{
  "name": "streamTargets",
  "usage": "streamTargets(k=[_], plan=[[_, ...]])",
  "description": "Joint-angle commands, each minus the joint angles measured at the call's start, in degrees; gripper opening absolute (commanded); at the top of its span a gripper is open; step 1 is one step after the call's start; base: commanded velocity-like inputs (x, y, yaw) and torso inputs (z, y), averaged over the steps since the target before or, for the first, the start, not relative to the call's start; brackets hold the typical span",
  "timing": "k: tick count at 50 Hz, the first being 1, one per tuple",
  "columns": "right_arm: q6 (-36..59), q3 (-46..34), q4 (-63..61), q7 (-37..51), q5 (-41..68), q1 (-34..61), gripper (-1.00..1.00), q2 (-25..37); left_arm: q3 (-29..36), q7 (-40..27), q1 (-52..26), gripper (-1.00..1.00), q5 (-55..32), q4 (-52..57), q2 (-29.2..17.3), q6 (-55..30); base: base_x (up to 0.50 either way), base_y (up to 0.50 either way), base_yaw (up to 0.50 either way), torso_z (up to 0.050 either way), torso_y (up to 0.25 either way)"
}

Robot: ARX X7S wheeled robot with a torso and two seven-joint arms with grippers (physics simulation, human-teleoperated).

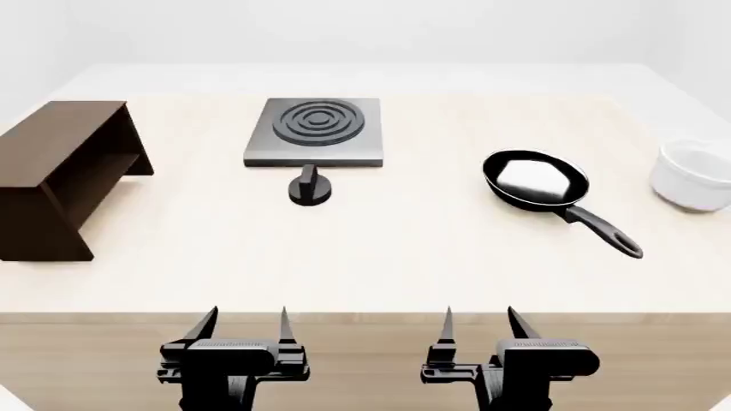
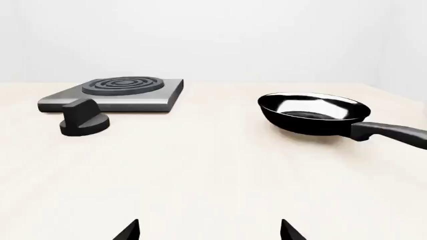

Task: Turn on the stove and put the frying pan on it.

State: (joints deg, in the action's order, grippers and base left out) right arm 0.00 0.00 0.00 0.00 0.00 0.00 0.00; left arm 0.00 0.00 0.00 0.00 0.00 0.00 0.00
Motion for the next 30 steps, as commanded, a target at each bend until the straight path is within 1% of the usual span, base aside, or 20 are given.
streamTargets(k=[1, 6, 9, 14, 15, 16, 17, 30], plan=[[0.1, -1.1, -0.3, 1.1, 1.1, -0.2, 1.0, 0.8, 1.1, -1.0, 0.1, 1.0, -0.7, 0.1, -0.9, 0.4, 0.0, 0.0, 0.0, 0.0, 0.0], [-1.6, -1.6, -1.4, 3.5, 2.1, -1.0, 1.0, 1.7, 2.4, -2.1, 0.0, 1.0, -1.6, 0.4, -2.0, -0.3, 0.0, 0.0, 0.0, 0.0, 0.0], [-3.3, -3.4, -2.2, 3.5, 1.0, -1.7, 1.0, 2.6, 2.7, -2.6, 0.0, 1.0, -2.3, 0.6, -2.3, -0.3, 0.0, 0.0, 0.0, 0.0, 0.0], [-2.7, -3.6, -2.0, 3.9, 2.0, -1.4, 1.0, 3.0, 3.2, -3.6, -0.2, 1.0, -2.3, 0.6, -2.8, -0.5, 0.0, 0.0, 0.0, 0.0, 0.0], [-2.1, -0.6, -2.7, 2.8, -0.4, -1.4, 1.0, 0.4, -1.1, -0.8, -0.2, 1.0, -2.6, 2.4, -0.5, -2.0, 0.0, 0.0, 0.0, 0.0, 0.0], [-2.7, -1.4, -2.1, 1.9, 0.5, -1.5, 1.0, 1.1, 1.1, -1.5, -0.1, 1.0, -0.3, 0.8, -1.0, -1.0, 0.0, 0.0, 0.0, 0.0, 0.0], [-2.8, -1.7, -2.1, 2.2, 0.8, -1.5, 1.0, 1.3, 1.8, -2.2, 0.0, 1.0, 0.3, 1.1, -1.2, -1.5, 0.0, 0.0, 0.0, 0.0, 0.0], [-3.3, -3.9, -1.6, 4.1, 2.7, -1.5, 1.0, 3.1, 3.9, -6.4, -0.1, 1.0, 0.2, 1.7, -2.8, -2.9, 0.0, 0.0, 0.0, 0.0, 0.0]])
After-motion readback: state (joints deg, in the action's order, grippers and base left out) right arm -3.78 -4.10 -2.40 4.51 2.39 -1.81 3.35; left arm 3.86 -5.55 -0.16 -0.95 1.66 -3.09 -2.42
